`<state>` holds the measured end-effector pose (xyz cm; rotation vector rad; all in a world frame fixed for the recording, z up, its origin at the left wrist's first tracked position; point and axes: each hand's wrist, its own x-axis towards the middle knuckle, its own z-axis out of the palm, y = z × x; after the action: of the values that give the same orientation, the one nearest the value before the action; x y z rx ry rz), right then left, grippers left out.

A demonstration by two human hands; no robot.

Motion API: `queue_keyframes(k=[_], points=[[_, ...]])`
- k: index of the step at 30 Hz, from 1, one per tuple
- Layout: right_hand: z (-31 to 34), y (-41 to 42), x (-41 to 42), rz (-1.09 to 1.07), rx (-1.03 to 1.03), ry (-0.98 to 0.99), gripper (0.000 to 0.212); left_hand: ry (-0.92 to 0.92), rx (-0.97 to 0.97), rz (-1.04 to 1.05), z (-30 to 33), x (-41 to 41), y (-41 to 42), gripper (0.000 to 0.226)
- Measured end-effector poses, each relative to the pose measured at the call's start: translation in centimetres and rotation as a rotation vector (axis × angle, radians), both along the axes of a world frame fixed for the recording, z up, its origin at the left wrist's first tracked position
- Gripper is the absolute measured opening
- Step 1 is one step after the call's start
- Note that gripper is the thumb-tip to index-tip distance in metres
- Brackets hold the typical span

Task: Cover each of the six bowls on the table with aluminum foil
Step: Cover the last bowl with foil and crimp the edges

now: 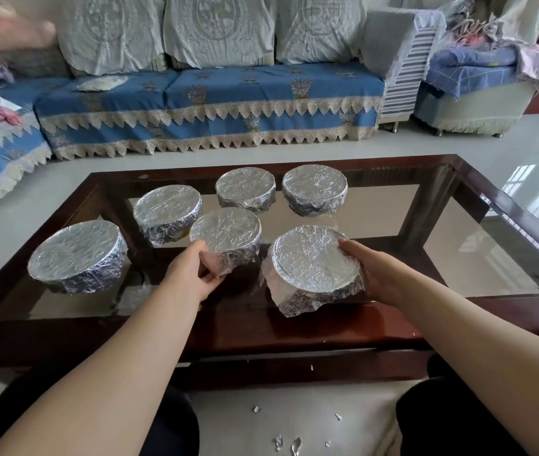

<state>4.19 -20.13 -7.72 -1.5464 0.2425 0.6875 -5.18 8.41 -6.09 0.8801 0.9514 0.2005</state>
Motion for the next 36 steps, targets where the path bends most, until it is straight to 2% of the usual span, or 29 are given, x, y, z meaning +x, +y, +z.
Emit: queue_keyframes(k=[2,5,9,12,14,16,17,20,22,25,27,29,31,33,34,36], points=[[-0.3,0.7,0.1,0.0,0.027,0.004,0.063,-0.001,0.005,0.047,0.0,-1.1,1.6,0.029],[-0.6,2.2,-0.1,0.009,0.063,0.003,0.084,-0.008,0.013,0.094,-0.1,-2.6,2.9,0.043],[-0.2,3.7,-0.8,-0.01,0.083,-0.017,0.046,-0.033,0.07,0.059,-0.4,-3.3,3.3,0.053],[-0.4,4.3,-0.8,-0.023,0.073,-0.024,0.045,0.082,0.232,0.054,-0.4,-3.0,2.9,0.049],[-0.3,4.6,-0.9,-0.026,0.094,-0.035,0.046,0.219,0.369,0.024,-0.4,-2.8,2.5,0.06],[-0.4,4.6,-0.8,-0.021,0.104,-0.026,0.059,0.281,0.444,-0.006,-0.1,-2.7,1.8,0.065],[-0.5,4.6,-0.6,-0.021,0.114,-0.028,0.062,0.295,0.454,-0.008,-0.1,-2.6,1.6,0.065],[-0.4,4.7,-0.6,-0.021,0.143,-0.029,0.043,0.304,0.458,0.005,0.1,-2.4,0.9,0.063],[-0.4,4.8,-0.6,-0.025,0.14,-0.018,0.039,0.285,0.453,0.025,0.1,-2.3,0.6,0.063],[-0.2,5.0,-0.7,-0.009,0.143,-0.013,0.045,0.317,0.473,0.091,-0.3,-1.9,0.7,0.067],[0.1,5.0,-0.9,0.014,0.103,-0.025,0.049,0.329,0.587,0.204,-0.7,-1.5,1.0,0.065],[0.2,4.9,-1.0,0.038,0.036,-0.065,0.05,0.113,0.867,0.308,-0.6,-1.2,0.5,0.057],[0.2,4.9,-1.3,0.071,-0.067,-0.16,0.055,-0.257,1.281,0.159,0.4,-1.2,-1.3,0.051],[0.1,4.8,-1.2,0.11,-0.194,-0.36,0.053,-0.498,1.636,-0.234,1.8,-0.7,-3.6,0.048],[0.0,4.8,-1.2,0.117,-0.26,-0.463,0.051,-0.51,1.777,-0.46,2.2,-0.2,-4.7,0.052],[0.2,4.7,-1.4,0.092,-0.381,-0.581,0.048,-0.312,1.935,-0.846,2.8,0.8,-6.6,0.063]])
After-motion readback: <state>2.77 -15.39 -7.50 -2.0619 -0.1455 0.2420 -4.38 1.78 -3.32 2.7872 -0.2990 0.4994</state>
